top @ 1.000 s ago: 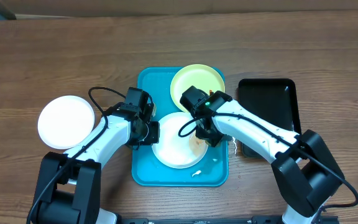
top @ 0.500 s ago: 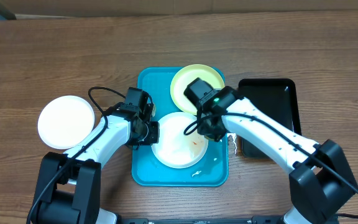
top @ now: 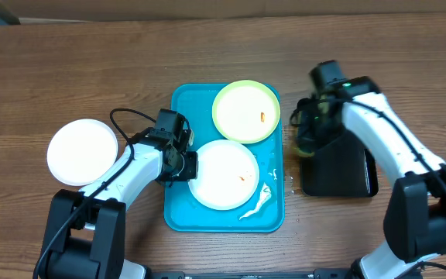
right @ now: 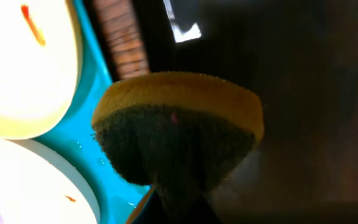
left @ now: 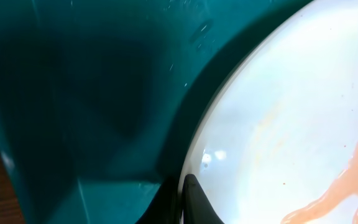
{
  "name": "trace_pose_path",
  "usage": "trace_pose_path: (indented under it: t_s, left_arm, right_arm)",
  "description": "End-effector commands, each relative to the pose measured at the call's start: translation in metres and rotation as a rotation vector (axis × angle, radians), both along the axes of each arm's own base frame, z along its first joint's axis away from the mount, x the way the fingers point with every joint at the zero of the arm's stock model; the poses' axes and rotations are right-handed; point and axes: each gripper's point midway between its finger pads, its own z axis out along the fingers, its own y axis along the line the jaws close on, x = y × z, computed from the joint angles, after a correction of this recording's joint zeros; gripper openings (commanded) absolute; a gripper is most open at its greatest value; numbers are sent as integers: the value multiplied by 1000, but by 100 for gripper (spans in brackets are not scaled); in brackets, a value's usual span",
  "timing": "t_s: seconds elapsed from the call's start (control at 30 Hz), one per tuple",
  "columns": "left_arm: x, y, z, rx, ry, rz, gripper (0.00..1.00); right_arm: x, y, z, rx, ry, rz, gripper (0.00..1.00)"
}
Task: Clean dirty plates on tray and stack at the side
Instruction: 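Return the sponge to the black water tray and release it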
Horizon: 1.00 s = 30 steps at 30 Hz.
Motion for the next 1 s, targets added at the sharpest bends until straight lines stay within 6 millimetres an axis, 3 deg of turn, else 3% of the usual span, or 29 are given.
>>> trace_pose_path:
  t_s: [0.0,0.2,0.27,0.3,0.47,0.63,0.73,0.77,0.97]
  left_arm:
    - [-1,13,-3,65,22,23,4]
    - [10,19,14,119,9,8,4]
    - [14,22,20,146,1,1,4]
    - [17,25,27,164,-1,-1,4]
    - [22,35,46,231,5,3,4]
    - [32,50,81,385,-29,-15,4]
    - [42,35,102,386,-77,-56,4]
    - [47,17,111,335,-106,-85,4]
    - [60,-39,133,141,-188,-146,4]
  right_arm:
    - [5,-4,15,70,-38,6,4]
    - [0,-50,-7,-49,-2,-145,8]
    - [-2,-60,-16,-74,-3,-169,27]
    - [-4,-62,-21,-69,3,-179,45]
    - [-6,-69,-18,-55,5,-194,47]
    - [1,-72,-2,-13,-51,-216,47]
    - [3,-73,5,8,-76,-226,48]
    - [3,-74,7,9,-81,-229,47]
    - [1,-74,6,7,-71,-228,47]
